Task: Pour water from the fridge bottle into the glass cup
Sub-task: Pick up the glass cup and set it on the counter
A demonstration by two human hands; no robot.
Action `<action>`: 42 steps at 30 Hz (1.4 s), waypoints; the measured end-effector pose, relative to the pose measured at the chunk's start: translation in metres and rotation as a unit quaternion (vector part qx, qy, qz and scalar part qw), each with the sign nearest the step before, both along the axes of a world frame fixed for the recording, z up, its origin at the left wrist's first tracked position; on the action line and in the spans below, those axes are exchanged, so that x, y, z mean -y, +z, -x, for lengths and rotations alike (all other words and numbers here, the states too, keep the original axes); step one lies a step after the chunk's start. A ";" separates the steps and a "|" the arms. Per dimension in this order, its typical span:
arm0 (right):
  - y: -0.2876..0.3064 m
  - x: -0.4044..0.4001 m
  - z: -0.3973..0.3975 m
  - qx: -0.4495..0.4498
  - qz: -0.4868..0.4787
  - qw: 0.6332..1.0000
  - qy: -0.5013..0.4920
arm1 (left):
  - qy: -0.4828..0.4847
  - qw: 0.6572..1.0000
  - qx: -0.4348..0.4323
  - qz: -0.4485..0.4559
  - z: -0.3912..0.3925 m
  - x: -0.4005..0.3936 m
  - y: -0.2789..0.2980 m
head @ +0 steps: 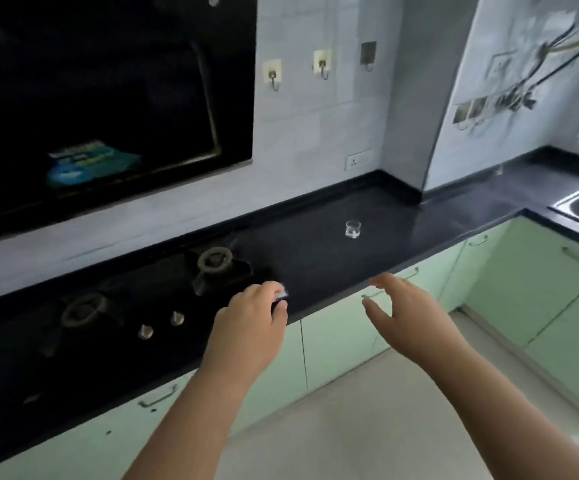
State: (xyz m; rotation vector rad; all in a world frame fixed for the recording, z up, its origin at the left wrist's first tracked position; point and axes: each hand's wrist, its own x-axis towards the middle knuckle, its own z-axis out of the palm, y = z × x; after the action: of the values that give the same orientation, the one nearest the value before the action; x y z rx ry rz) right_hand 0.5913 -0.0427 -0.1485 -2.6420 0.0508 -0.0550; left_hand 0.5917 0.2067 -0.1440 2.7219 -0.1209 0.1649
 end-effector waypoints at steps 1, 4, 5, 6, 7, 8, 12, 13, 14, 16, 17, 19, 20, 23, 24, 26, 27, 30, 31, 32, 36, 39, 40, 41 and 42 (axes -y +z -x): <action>-0.002 0.017 -0.008 -0.001 -0.003 1.000 -0.010 | -0.010 1.000 0.000 -0.006 -0.014 0.017 -0.003; -0.007 0.066 -0.040 -0.007 -0.003 1.000 -0.028 | -0.025 1.000 -0.007 -0.016 -0.057 0.065 -0.014; -0.008 0.081 -0.052 -0.008 0.000 1.000 -0.029 | -0.027 0.999 -0.012 -0.018 -0.072 0.080 -0.019; -0.009 0.096 -0.064 -0.010 0.002 1.000 -0.029 | -0.029 0.999 -0.019 -0.019 -0.085 0.095 -0.023; -0.009 0.109 -0.076 -0.015 0.006 0.999 -0.027 | -0.030 0.999 -0.023 -0.019 -0.098 0.108 -0.026; -0.008 0.120 -0.089 -0.020 0.011 0.999 -0.025 | -0.029 0.999 -0.025 -0.019 -0.110 0.120 -0.030; -0.006 0.152 -0.147 -0.031 0.019 0.999 -0.014 | -0.021 0.998 -0.033 -0.038 -0.159 0.158 -0.037; -0.007 0.157 -0.162 -0.034 0.020 0.999 -0.011 | -0.020 0.998 -0.037 -0.049 -0.171 0.165 -0.038; -0.008 0.160 -0.178 -0.038 0.021 0.999 -0.009 | -0.021 0.997 -0.040 -0.056 -0.184 0.170 -0.039; -0.014 0.164 -0.212 -0.045 0.021 0.999 -0.005 | -0.025 0.997 -0.045 -0.062 -0.213 0.179 -0.045; -0.017 0.165 -0.229 -0.047 0.022 0.999 -0.002 | -0.027 0.997 -0.046 -0.063 -0.229 0.181 -0.048; -0.026 0.166 -0.261 -0.054 0.025 0.998 0.001 | -0.034 0.996 -0.048 -0.066 -0.263 0.183 -0.059; -0.031 0.167 -0.277 -0.057 0.026 0.998 0.002 | -0.036 0.996 -0.051 -0.065 -0.281 0.184 -0.065; -0.047 0.168 -0.322 -0.071 0.028 0.997 -0.002 | -0.046 0.994 -0.074 -0.066 -0.334 0.185 -0.083; -0.053 0.169 -0.336 -0.080 0.028 0.996 -0.004 | -0.051 0.993 -0.082 -0.070 -0.351 0.186 -0.088; -0.064 0.171 -0.365 -0.095 0.027 0.995 -0.005 | -0.059 0.991 -0.097 -0.074 -0.381 0.189 -0.096; -0.070 0.173 -0.378 -0.102 0.025 0.994 -0.006 | -0.064 0.990 -0.103 -0.078 -0.396 0.191 -0.100; -0.092 0.179 -0.418 -0.114 0.021 0.993 -0.001 | -0.071 0.986 -0.123 -0.092 -0.436 0.197 -0.112; -0.099 0.182 -0.431 -0.121 0.020 0.992 0.003 | -0.071 0.984 -0.134 -0.095 -0.447 0.200 -0.116; -0.106 0.184 -0.444 -0.130 0.019 0.991 0.009 | -0.067 0.982 -0.145 -0.097 -0.458 0.203 -0.121; -0.137 0.190 -0.500 -0.158 0.016 0.986 0.045 | -0.041 0.979 -0.181 -0.087 -0.504 0.219 -0.147; -0.156 0.194 -0.540 -0.188 0.016 0.978 0.091 | -0.001 0.973 -0.225 -0.059 -0.526 0.234 -0.167; -0.162 0.195 -0.550 -0.198 0.017 0.974 0.111 | 0.018 0.970 -0.239 -0.046 -0.529 0.239 -0.173; -0.167 0.196 -0.560 -0.206 0.019 0.970 0.131 | 0.035 0.967 -0.248 -0.037 -0.533 0.244 -0.180; -0.172 0.196 -0.570 -0.210 0.020 0.966 0.149 | 0.049 0.965 -0.254 -0.033 -0.536 0.248 -0.188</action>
State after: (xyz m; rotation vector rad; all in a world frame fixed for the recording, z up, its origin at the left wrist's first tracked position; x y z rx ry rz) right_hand 1.1609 -0.2389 -0.3206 -2.6248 -0.2078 0.6103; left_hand 1.1279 -0.0413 -0.3319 2.7402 0.1585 -0.5180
